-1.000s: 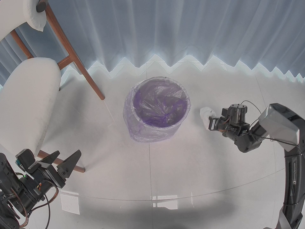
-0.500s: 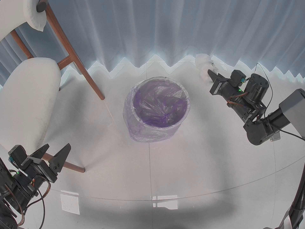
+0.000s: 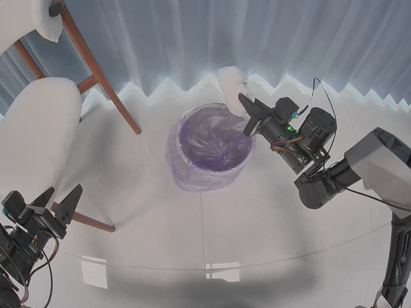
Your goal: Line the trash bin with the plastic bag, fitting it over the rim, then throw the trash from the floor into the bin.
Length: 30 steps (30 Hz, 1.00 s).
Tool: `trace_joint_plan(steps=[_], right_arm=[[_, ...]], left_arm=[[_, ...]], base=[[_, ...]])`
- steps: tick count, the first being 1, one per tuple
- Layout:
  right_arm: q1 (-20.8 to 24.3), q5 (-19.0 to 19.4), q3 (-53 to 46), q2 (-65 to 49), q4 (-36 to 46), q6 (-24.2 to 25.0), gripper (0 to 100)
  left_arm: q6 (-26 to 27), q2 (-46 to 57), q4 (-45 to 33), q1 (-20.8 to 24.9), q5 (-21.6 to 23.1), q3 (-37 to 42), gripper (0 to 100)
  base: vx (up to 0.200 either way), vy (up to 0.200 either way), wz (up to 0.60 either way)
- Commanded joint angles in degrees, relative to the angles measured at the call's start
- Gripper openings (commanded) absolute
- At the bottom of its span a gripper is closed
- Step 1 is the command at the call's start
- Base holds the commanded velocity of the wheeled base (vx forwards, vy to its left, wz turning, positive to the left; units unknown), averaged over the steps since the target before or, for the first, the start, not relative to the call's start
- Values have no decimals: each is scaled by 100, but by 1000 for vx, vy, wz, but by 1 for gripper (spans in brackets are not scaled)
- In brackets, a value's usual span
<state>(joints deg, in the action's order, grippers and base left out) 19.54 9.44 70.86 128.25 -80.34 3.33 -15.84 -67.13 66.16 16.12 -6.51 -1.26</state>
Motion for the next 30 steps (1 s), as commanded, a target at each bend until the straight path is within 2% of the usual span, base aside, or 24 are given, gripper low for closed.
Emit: trace_joint_plan(steps=[1, 7, 30], right_arm=[[41, 6, 586, 886, -386, -60, 0], [85, 6, 1079, 1282, -404, -52, 0], [85, -29, 1351, 1695, -439, -34, 0]], left_arm=[[54, 86, -6, -161, 1, -59, 100], [54, 78, -6, -205, 1, -50, 100], [54, 69, -15, -311, 1, -15, 100]], base=[[0, 0, 0], [0, 0, 0], [0, 0, 0]])
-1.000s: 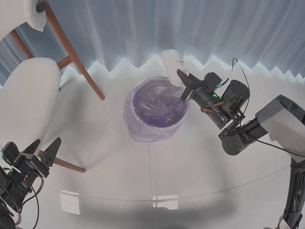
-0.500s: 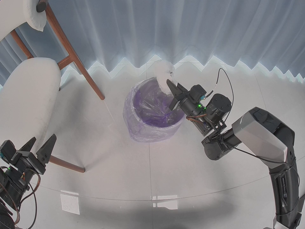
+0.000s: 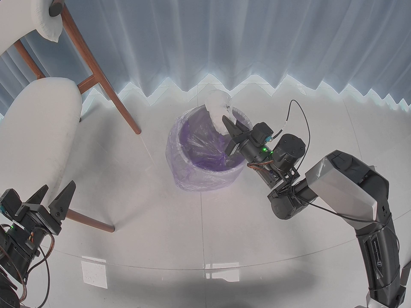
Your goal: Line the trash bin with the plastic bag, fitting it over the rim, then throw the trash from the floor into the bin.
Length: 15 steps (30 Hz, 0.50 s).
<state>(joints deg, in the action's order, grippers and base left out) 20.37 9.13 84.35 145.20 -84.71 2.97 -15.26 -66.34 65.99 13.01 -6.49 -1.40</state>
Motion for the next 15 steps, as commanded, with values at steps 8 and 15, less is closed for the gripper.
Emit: trace_joint_plan(steps=[8, 15], right_arm=[[11, -8, 3, -106, -116, 19, 100], [20, -157, -50, -431, -63, 195, 100]], left_arm=[[-21, -19, -7, 9, 7, 0, 100], [-21, -19, -7, 9, -2, 0, 100]], base=[[0, 0, 0], [0, 0, 0]])
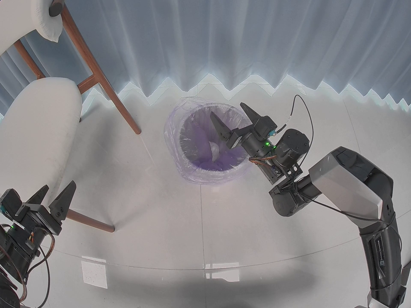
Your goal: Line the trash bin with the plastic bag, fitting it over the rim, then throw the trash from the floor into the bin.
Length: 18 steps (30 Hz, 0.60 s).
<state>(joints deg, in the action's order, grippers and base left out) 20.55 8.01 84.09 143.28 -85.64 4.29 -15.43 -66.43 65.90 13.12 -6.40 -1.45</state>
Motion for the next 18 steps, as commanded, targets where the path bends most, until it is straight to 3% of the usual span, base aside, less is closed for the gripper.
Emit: trace_joint_plan(steps=[1, 8, 18], right_arm=[[1, -71, -33, -309, 47, 89, 100], [-87, -89, -516, -1267, 249, 160, 100], [-579, -98, -2872, -4194, 750, 274, 100]], left_arm=[[5, -11, 2, -11, -2, 4, 100], [14, 7, -34, -2, -10, 48, 100], [102, 420, -42, -55, -10, 145, 100]], base=[[0, 0, 0], [0, 0, 0], [0, 0, 0]])
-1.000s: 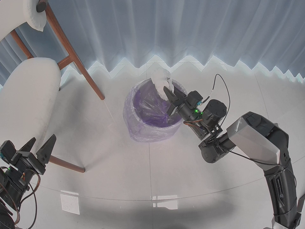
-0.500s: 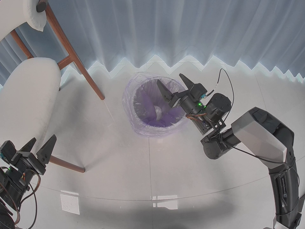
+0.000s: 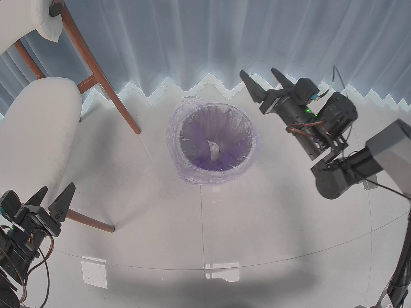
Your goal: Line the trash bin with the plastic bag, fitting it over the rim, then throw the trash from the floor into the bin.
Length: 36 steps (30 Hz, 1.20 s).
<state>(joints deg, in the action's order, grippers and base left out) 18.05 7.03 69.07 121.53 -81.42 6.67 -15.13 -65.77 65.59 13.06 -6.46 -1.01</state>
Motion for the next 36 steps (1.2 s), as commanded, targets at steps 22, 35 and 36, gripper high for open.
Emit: trace_joint_plan(steps=[22, 35, 36], right_arm=[[-698, -782, -4543, -8409, 4565, -306, 100], [-1067, -879, -5721, -10940, 7158, -570, 100], [-1067, -879, -5800, -11116, 7351, -640, 100]], left_arm=[[959, 4626, -3491, -400, 233, 101, 100], [1319, 6076, -6172, -321, 444, 101, 100], [1311, 6076, -6515, -321, 259, 101, 100]], base=[[0, 0, 0], [0, 0, 0], [0, 0, 0]])
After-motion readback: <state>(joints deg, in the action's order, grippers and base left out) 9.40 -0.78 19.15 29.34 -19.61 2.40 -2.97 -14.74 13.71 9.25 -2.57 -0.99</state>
